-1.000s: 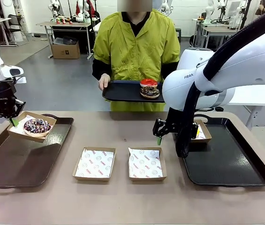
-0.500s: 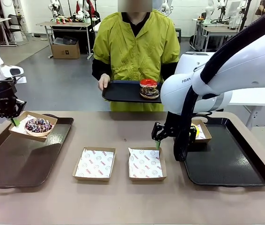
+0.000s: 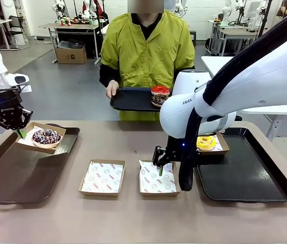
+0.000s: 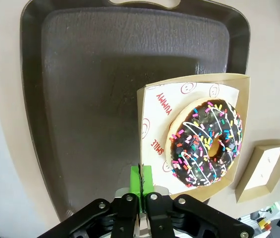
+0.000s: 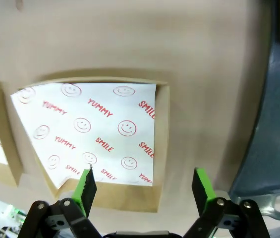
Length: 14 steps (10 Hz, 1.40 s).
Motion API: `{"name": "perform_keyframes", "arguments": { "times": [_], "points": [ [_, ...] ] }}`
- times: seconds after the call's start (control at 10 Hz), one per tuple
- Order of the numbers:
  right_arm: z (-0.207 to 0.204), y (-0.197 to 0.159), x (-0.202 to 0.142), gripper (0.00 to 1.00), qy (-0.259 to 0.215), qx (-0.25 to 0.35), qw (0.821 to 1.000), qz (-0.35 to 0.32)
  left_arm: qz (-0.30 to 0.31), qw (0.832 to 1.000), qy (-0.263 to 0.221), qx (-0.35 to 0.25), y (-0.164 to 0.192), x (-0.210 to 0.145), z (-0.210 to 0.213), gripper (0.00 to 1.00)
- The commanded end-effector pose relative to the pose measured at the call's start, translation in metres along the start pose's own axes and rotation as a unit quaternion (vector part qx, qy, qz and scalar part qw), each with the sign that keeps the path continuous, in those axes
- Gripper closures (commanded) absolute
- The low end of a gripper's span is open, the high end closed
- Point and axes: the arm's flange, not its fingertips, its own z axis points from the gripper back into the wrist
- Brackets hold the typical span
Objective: Individually package the donuts and arrange them on the tray.
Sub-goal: Place the picked Paper togo box on the Handle tray while simultaneously picking up another Paper togo box from the table with the other hand.
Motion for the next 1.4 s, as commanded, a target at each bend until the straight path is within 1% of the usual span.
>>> {"name": "perform_keyframes", "arguments": {
  "times": [0.0,0.6,1.0,1.1,1.3],
  "points": [
    [-0.010,0.003,-0.001,0.00,-0.008,-0.020,1.000,-0.016,0.013,1.000,0.003,-0.011,-0.008,0.014,0.001,0.99],
    [-0.018,-0.003,0.007,0.00,-0.009,-0.018,0.999,-0.037,0.001,1.000,0.014,-0.016,-0.020,0.028,-0.008,0.99],
    [-0.020,-0.005,0.008,0.00,-0.006,-0.011,0.999,-0.035,-0.012,1.000,0.008,-0.009,-0.020,0.046,-0.023,0.99],
    [-0.021,-0.005,0.009,0.00,-0.005,-0.008,0.999,-0.034,-0.022,1.000,0.009,-0.012,-0.018,0.050,-0.028,0.99],
    [-0.021,-0.005,0.009,0.00,-0.005,-0.006,0.999,-0.034,-0.049,0.999,-0.007,-0.003,-0.016,0.052,-0.031,0.99]
  ]
}}
